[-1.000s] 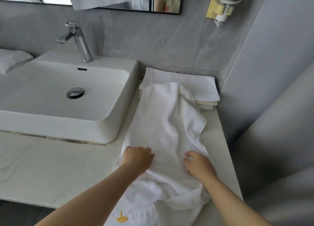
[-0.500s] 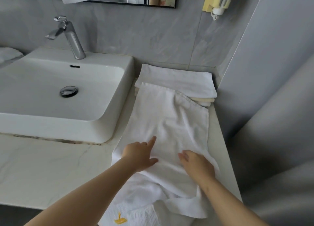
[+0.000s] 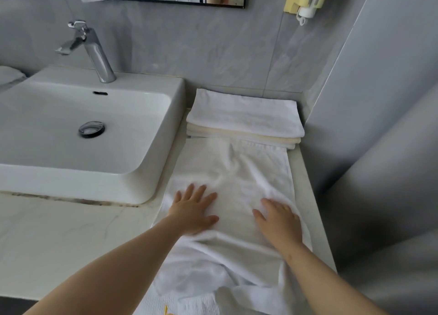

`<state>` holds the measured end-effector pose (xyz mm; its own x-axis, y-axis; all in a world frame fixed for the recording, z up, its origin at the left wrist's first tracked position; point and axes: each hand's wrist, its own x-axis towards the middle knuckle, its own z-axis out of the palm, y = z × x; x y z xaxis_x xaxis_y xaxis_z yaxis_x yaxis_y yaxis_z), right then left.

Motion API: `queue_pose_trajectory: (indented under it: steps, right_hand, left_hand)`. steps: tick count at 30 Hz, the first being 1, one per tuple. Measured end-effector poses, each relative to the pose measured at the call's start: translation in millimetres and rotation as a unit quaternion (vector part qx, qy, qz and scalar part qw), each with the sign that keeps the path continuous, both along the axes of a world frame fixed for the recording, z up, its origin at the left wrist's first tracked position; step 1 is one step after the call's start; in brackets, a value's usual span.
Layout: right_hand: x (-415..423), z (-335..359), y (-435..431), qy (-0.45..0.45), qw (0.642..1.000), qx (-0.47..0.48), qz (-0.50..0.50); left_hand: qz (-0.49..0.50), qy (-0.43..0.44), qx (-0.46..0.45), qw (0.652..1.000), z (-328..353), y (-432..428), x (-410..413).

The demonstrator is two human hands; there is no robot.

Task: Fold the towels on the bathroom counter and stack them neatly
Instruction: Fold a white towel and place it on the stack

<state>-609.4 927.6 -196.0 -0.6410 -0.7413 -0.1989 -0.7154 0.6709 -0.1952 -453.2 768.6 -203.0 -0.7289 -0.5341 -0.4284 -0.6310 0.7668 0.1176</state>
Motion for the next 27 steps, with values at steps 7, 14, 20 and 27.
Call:
queue_pose_trajectory:
  steps: [7, 14, 20, 27]
  right_hand:
    - [-25.6, 12.8, -22.1, 0.039, 0.993, -0.109, -0.029]
    - [-62.6, 6.2, -61.8, 0.000, 1.000, 0.027, -0.010]
    - [-86.1, 1.7, -113.8, -0.015, 1.000, 0.008, -0.020]
    - [-105.8, -28.5, -99.3, -0.002, 0.997, 0.071, -0.001]
  left_hand:
    - [0.020, 0.108, -0.054, 0.992, 28.8, -35.1, -17.4]
    - [0.047, 0.097, -0.052, 0.993, 19.8, -60.8, -62.5]
    - [0.085, 0.079, -0.018, 0.993, 2.6, -90.1, -105.8]
    - [0.059, 0.037, -0.088, 0.994, -25.8, -107.1, -80.3]
